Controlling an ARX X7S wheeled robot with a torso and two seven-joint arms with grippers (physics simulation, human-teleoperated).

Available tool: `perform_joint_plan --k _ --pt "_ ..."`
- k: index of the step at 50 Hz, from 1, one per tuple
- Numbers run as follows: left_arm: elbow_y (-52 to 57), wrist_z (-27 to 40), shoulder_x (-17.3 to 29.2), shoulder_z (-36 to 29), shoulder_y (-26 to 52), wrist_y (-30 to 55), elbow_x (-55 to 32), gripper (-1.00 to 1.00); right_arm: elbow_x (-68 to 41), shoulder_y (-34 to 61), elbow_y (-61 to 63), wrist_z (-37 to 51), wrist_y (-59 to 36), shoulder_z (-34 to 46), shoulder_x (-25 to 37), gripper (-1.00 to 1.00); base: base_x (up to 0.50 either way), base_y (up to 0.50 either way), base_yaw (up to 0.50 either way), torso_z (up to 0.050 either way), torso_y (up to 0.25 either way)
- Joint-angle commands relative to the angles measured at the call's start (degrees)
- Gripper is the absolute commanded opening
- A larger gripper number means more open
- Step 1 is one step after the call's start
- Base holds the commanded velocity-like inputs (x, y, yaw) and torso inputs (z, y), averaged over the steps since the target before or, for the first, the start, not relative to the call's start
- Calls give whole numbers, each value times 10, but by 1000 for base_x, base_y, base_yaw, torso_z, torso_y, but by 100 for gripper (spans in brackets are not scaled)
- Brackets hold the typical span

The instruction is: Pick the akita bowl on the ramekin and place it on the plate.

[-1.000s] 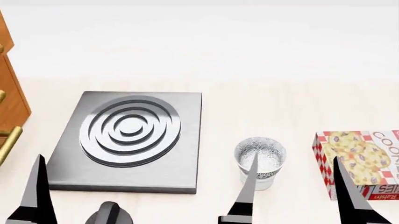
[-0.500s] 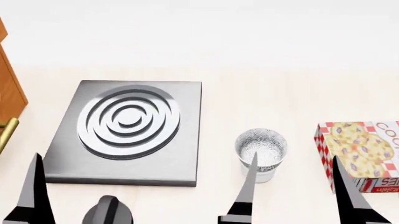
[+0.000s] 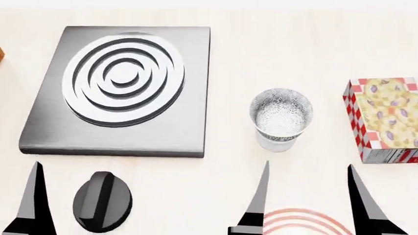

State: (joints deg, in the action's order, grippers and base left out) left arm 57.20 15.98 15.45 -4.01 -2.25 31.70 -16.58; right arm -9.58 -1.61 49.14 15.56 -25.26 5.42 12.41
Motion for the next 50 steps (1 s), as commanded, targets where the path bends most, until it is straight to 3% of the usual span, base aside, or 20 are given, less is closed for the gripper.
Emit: perform_joint_plan --k 1,13,14,17,19,31,39,42,50 --pt "-2 7 3 -1 -2 -6 -6 100 0 0 -3 5 2 5 4 100 0 0 0 0 -250" --pt "6 41 3 0 24 64 -17 100 -1 0 -4 9 3 7 8 100 0 0 0 0 -21" --pt "-400 -147 -139 50 4 -145 129 100 100 -12 -319 -141 253 -54 -118 100 0 0 0 0 0" --pt "-142 -138 -130 45 18 98 123 100 88 -10 -62 -133 -5 -53 -111 100 0 0 0 0 0" --pt "24 -136 -125 44 19 98 118 100 89 -9 10 -125 -20 -45 -105 100 0 0 0 0 0" --pt "22 -114 -108 41 20 99 97 100 70 -2 -6 -110 -19 -33 -87 100 0 0 0 0 0" --pt "14 -106 -101 37 19 97 88 100 40 267 13 -175 -289 -15 -15 100 0 0 0 0 0" --pt "10 -102 -97 34 17 95 88 100 26 326 -24 -196 -316 -16 -5 100 0 0 0 0 0" --pt "10 -93 -90 32 19 98 77 100 38 492 -151 -252 -404 92 66 100 0 0 0 0 0"
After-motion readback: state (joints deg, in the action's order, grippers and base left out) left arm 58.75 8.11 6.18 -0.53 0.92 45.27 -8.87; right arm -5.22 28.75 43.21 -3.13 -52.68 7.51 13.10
